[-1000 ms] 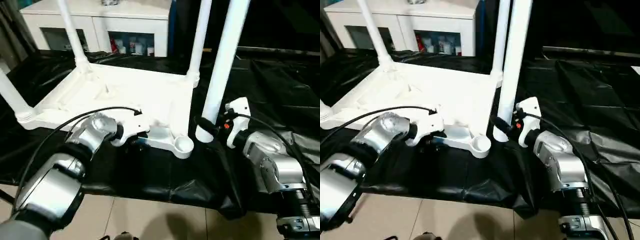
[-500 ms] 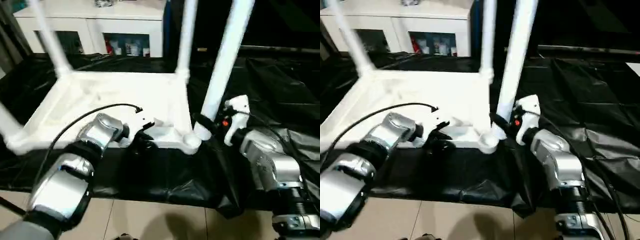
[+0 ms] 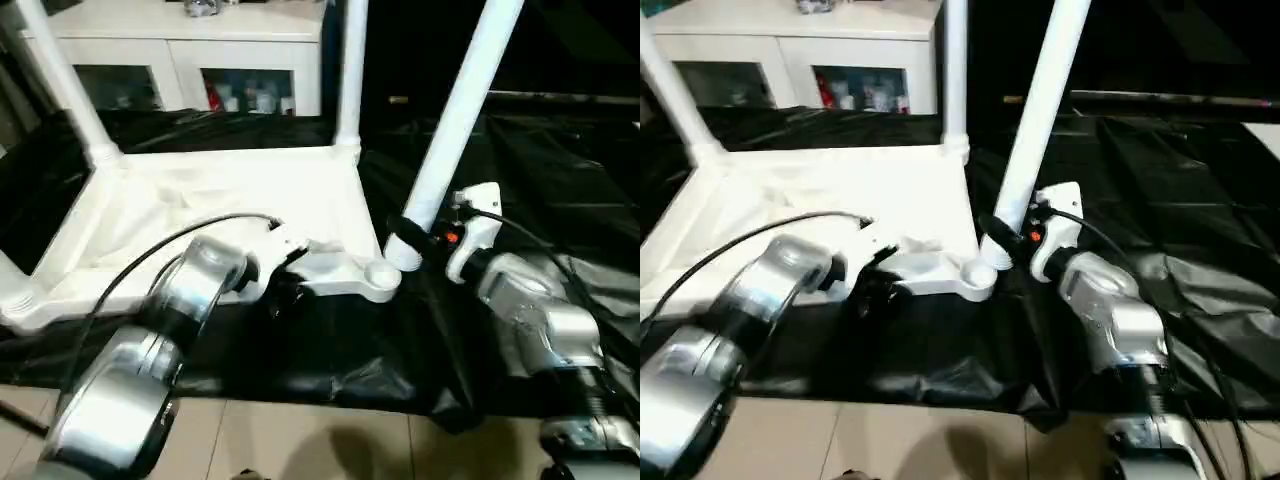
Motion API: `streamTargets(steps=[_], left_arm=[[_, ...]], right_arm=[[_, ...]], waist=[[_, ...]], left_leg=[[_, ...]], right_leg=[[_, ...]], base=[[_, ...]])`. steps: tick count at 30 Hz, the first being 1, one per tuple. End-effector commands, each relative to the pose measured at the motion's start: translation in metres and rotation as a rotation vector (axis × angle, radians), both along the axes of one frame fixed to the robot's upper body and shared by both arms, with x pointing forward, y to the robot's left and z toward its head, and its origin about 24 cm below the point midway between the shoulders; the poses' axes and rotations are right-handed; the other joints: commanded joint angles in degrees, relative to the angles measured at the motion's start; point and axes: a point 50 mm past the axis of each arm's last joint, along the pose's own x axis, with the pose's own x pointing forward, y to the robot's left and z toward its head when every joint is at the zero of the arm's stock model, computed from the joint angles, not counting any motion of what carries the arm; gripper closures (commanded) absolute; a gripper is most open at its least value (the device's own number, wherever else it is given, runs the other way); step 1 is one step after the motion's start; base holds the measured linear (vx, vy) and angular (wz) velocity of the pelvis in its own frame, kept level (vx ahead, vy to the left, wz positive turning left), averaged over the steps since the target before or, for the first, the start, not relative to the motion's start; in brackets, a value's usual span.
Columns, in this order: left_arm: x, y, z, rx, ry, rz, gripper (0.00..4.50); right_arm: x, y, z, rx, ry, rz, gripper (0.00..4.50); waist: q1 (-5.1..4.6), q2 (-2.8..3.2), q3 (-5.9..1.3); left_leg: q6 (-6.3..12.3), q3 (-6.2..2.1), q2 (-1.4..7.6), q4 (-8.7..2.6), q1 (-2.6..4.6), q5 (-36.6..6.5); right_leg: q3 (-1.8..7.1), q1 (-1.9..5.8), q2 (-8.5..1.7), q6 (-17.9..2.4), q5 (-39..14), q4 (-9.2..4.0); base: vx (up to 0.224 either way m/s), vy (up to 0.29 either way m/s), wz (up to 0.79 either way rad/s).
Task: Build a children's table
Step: Insert table leg to table base
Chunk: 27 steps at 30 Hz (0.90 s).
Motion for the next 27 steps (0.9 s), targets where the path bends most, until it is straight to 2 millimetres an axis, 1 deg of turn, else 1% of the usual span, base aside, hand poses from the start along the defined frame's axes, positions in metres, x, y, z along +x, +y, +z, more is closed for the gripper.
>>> streamTargets(steps=[1, 2, 3, 4, 5, 6, 7, 8, 9, 10, 11, 12, 13, 14, 16, 17, 18, 19, 20, 21, 24, 25, 27], left_arm=[[0.000, 0.017, -0.005, 0.032, -0.009, 0.122, 3.83], [0.000, 0.016, -0.002, 0.018, -0.076, 0.107, 3.83], [0.002, 0.007, 0.004, -0.081, -0.179, 0.034, 3.83], [0.001, 0.005, 0.006, -0.108, -0.207, 0.018, 3.84], [0.002, 0.004, 0.007, -0.099, -0.252, -0.005, 3.84], [0.001, 0.003, 0.007, -0.085, -0.284, -0.050, 3.84], [-0.001, 0.004, 0.007, -0.065, -0.296, -0.068, 3.50], [-0.001, 0.004, 0.007, -0.065, -0.296, -0.068, 3.29], [-0.003, 0.005, 0.008, -0.061, -0.310, -0.090, 3.15], [-0.009, 0.007, 0.010, -0.085, -0.276, -0.128, 3.15], [-0.010, 0.007, 0.011, -0.089, -0.273, -0.136, 3.12], [-0.012, 0.008, 0.011, -0.094, -0.267, -0.147, 3.07], [-0.013, 0.009, 0.012, -0.094, -0.268, -0.158, 2.87], [-0.013, 0.010, 0.012, -0.090, -0.272, -0.178, 2.76], [-0.013, 0.012, 0.012, -0.090, -0.276, -0.212, 2.65], [-0.012, 0.013, 0.013, -0.090, -0.278, -0.227, 2.65], [-0.011, 0.012, 0.013, -0.092, -0.276, -0.241, 2.61], [-0.009, 0.012, 0.013, -0.085, -0.278, -0.249, 2.61], [-0.007, 0.011, 0.013, -0.076, -0.280, -0.258, 2.61], [-0.004, 0.010, 0.014, -0.060, -0.279, -0.268, 2.61], [-0.001, 0.010, 0.014, -0.040, -0.264, -0.276, 2.61], [-0.001, 0.010, 0.013, -0.036, -0.257, -0.277, 2.61], [0.004, 0.011, 0.011, -0.022, -0.252, -0.255, 2.61]], right_arm=[[0.003, 0.001, 0.007, 0.016, -0.026, -0.014, 2.57], [0.003, 0.002, 0.007, 0.019, -0.024, -0.011, 2.57], [0.002, 0.004, 0.005, 0.017, -0.025, -0.003, 2.57], [0.002, 0.005, 0.005, 0.016, -0.025, 0.000, 2.57], [0.001, 0.005, 0.004, 0.010, -0.026, 0.005, 2.57], [0.001, 0.005, 0.004, 0.004, -0.029, 0.009, 2.57], [0.001, 0.005, 0.003, 0.003, -0.032, 0.010, 2.57], [0.001, 0.005, 0.003, 0.003, -0.032, 0.010, 2.57], [0.001, 0.005, 0.003, 0.003, -0.033, 0.011, 2.57], [0.000, 0.006, 0.003, 0.012, -0.037, 0.013, 2.57], [0.000, 0.006, 0.003, 0.013, -0.037, 0.013, 2.57], [0.000, 0.006, 0.004, 0.015, -0.038, 0.014, 2.57], [0.000, 0.006, 0.003, 0.015, -0.038, 0.016, 2.57], [-0.001, 0.006, 0.003, 0.015, -0.039, 0.018, 2.57], [-0.001, 0.006, 0.003, 0.012, -0.039, 0.025, 2.57], [-0.001, 0.006, 0.003, 0.008, -0.040, 0.031, 2.57], [-0.001, 0.006, 0.003, 0.005, -0.041, 0.036, 2.57], [-0.001, 0.006, 0.003, 0.004, -0.041, 0.038, 2.57], [-0.001, 0.005, 0.003, -0.002, -0.042, 0.044, 2.57], [-0.001, 0.005, 0.003, -0.008, -0.044, 0.055, 2.57], [-0.001, 0.005, 0.004, -0.012, -0.046, 0.061, 2.57], [-0.001, 0.005, 0.004, -0.014, -0.047, 0.062, 2.57], [-0.001, 0.005, 0.005, -0.014, -0.049, 0.062, 2.57]], waist=[[0.32, -1.12, -4.27], [0.28, -1.24, -4.30], [0.36, -1.14, -4.24], [0.41, -1.14, -4.28], [0.54, -0.86, -4.38], [0.60, -0.77, -4.39], [0.62, -0.78, -4.40], [0.84, -0.71, -4.43], [0.81, -0.77, -4.40], [0.93, -0.68, -4.49], [0.89, -0.03, -4.45], [0.89, -0.03, -4.45], [0.85, -0.28, -4.50], [1.01, -0.35, -4.48], [0.95, -0.40, -4.44], [0.87, -0.70, -4.42], [0.91, -0.57, -4.50], [0.92, -0.56, -4.48], [0.95, -0.70, -4.50], [0.98, -0.56, -4.50], [0.96, -0.71, -4.53], [0.97, -0.42, -4.56], [0.83, -0.21, -4.61]], left_leg=[[1.79, 0.00, 0.62, -4.04, 0.90, -10.7], [1.88, -0.02, 0.58, -4.04, 0.79, -10.4], [1.98, -0.04, 0.47, -4.08, 0.75, -10.4], [2.01, -0.07, 0.33, -3.99, 0.70, -10.4], [1.65, -0.06, 0.53, -4.12, 0.93, -10.7], [1.52, -0.07, 0.61, -4.14, 1.00, -11.0], [1.33, -0.05, 0.65, -4.18, 1.04, -11.2], [0.95, -0.11, 0.83, -4.30, 1.15, -11.5], [0.82, -0.08, 0.80, -4.31, 1.08, -11.5], [0.52, -0.15, 1.01, -4.40, 1.21, -11.6], [0.48, -0.18, 0.95, -4.41, 1.13, -11.3], [0.48, -0.18, 0.95, -4.41, 1.13, -11.3], [0.33, -0.06, 0.98, -4.37, 1.28, -11.5], [0.44, -0.04, 0.92, -4.36, 1.22, -11.1], [0.37, -0.03, 0.84, -4.40, 1.09, -11.1], [0.41, 0.02, 0.79, -4.39, 1.07, -11.2], [0.33, 0.02, 0.77, -4.35, 1.11, -10.9], [0.34, 0.05, 0.76, -4.33, 1.14, -10.9], [0.41, 0.07, 0.75, -4.30, 1.12, -10.8], [0.44, 0.03, 0.71, -4.27, 1.05, -10.4], [0.44, 0.07, 0.71, -4.21, 1.05, -10.2], [0.51, 0.01, 0.74, -4.17, 1.00, -9.8], [0.56, 0.02, 0.64, -4.09, 1.00, -9.5]], right_leg=[[1.73, 2.80, -2.41, -13.5, -10.2, -4.43], [1.73, 2.96, -2.42, -13.3, -10.0, -4.38], [1.74, 2.93, -2.43, -12.6, -10.7, -4.73], [1.73, 2.95, -2.42, -12.2, -11.0, -4.85], [1.77, 2.77, -2.37, -11.7, -10.9, -4.92], [1.77, 2.68, -2.34, -11.5, -11.0, -4.88], [1.77, 2.63, -2.30, -11.4, -10.8, -4.78], [1.76, 2.56, -2.37, -11.4, -10.6, -4.63], [1.77, 2.56, -2.30, -11.5, -10.2, -4.54], [1.78, 2.52, -2.51, -11.8, -9.6, -4.32], [1.78, 2.41, -2.39, -12.1, -8.9, -4.20], [1.78, 2.41, -2.39, -12.1, -8.9, -4.20], [1.81, 2.33, -2.28, -12.4, -8.0, -4.22], [1.78, 2.37, -2.30, -12.9, -6.7, -4.09], [1.76, 2.49, -2.29, -12.9, -6.8, -4.03], [1.78, 2.54, -2.30, -12.6, -6.8, -4.12], [1.82, 2.61, -2.38, -12.5, -6.8, -4.03], [1.83, 2.55, -2.38, -12.4, -6.8, -4.07], [1.85, 2.61, -2.44, -12.4, -6.9, -4.06], [1.84, 2.68, -2.45, -12.4, -6.6, -4.00], [1.84, 2.77, -2.49, -12.5, -6.3, -3.98], [1.83, 2.80, -2.54, -12.7, -5.7, -3.84], [1.79, 2.83, -2.39, -12.9, -4.7, -3.80]], base=[[0.000, 0.000, 0.00], [0.000, 0.000, 0.00], [0.000, 0.000, 0.00], [0.000, 0.000, 0.00], [0.000, 0.000, 0.00], [0.000, 0.000, 0.00], [0.000, 0.000, 0.00], [0.000, 0.000, 0.00], [0.000, 0.000, 0.00], [0.000, 0.000, 0.00], [0.000, 0.000, 0.00], [0.000, 0.000, 0.00], [0.000, 0.000, 0.00], [0.000, 0.000, 0.00], [0.000, 0.000, 0.00], [0.000, 0.000, 0.00], [0.000, 0.000, 0.00], [0.000, 0.000, 0.00], [0.000, 0.000, 0.00], [0.000, 0.000, 0.00], [0.000, 0.000, 0.00], [0.000, 0.000, 0.00], [0.000, 0.000, 0.00]])
